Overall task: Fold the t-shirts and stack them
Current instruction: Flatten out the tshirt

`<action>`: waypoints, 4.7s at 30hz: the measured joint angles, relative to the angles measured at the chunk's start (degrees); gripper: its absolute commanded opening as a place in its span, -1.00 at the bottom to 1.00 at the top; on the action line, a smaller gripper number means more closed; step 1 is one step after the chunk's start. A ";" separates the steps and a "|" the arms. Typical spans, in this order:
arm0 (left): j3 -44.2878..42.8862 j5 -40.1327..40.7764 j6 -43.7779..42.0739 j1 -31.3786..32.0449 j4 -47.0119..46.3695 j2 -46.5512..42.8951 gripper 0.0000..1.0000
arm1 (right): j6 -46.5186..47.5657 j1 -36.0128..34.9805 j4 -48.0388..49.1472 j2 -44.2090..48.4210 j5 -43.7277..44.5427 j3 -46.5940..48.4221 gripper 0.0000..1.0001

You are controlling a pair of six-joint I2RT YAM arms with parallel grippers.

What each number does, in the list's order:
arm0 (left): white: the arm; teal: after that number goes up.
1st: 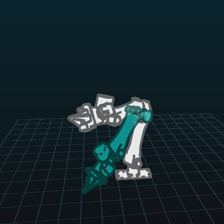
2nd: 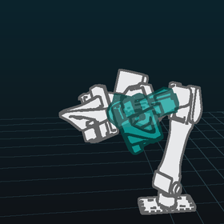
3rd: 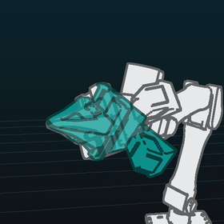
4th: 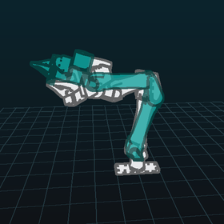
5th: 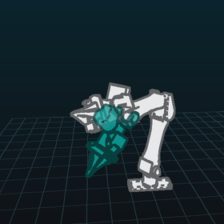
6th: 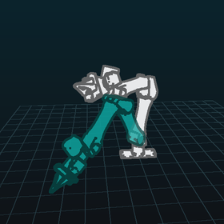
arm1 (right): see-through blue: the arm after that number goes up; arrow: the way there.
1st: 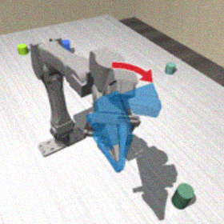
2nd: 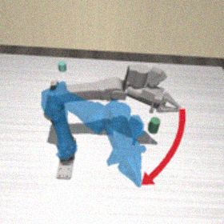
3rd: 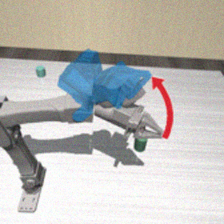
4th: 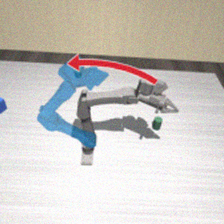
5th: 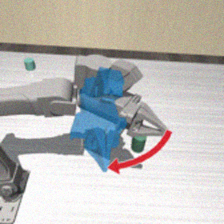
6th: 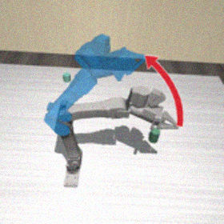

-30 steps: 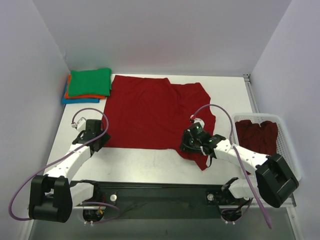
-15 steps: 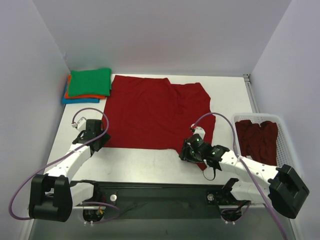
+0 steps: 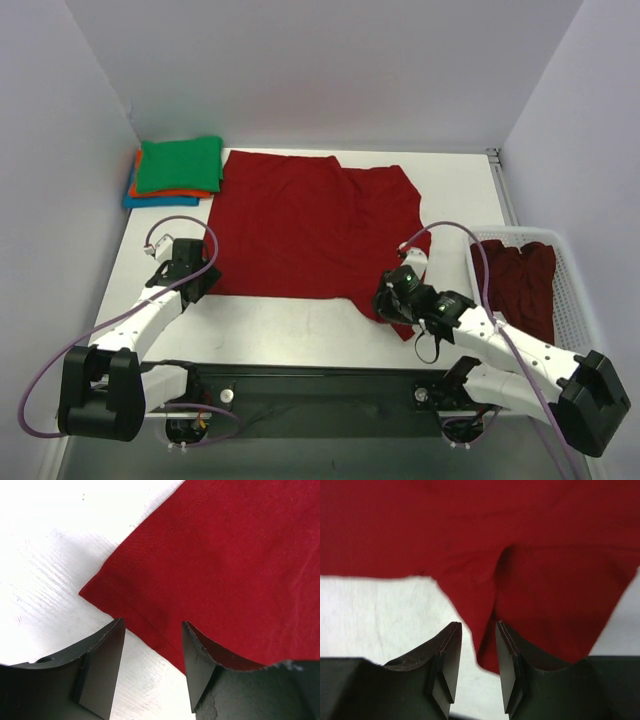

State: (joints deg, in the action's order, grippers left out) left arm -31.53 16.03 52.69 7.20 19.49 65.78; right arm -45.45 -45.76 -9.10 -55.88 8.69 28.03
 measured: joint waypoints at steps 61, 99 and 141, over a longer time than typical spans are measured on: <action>-0.22 2.38 -0.11 0.22 1.29 -0.44 0.25 | 1.64 10.40 -4.00 2.86 -0.28 2.54 -0.32; -2.64 7.93 3.34 -1.77 5.42 3.19 0.22 | 6.51 22.14 -9.25 5.75 -7.43 4.48 -0.13; -3.17 5.81 5.46 -2.12 -1.60 6.01 -1.00 | 3.87 39.30 9.64 -18.82 -14.47 2.25 -1.00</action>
State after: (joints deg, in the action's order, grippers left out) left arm -34.70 21.85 58.15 5.08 17.89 71.79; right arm -41.58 -6.46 0.54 -74.70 -5.78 30.28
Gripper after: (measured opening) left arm 0.108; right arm 0.046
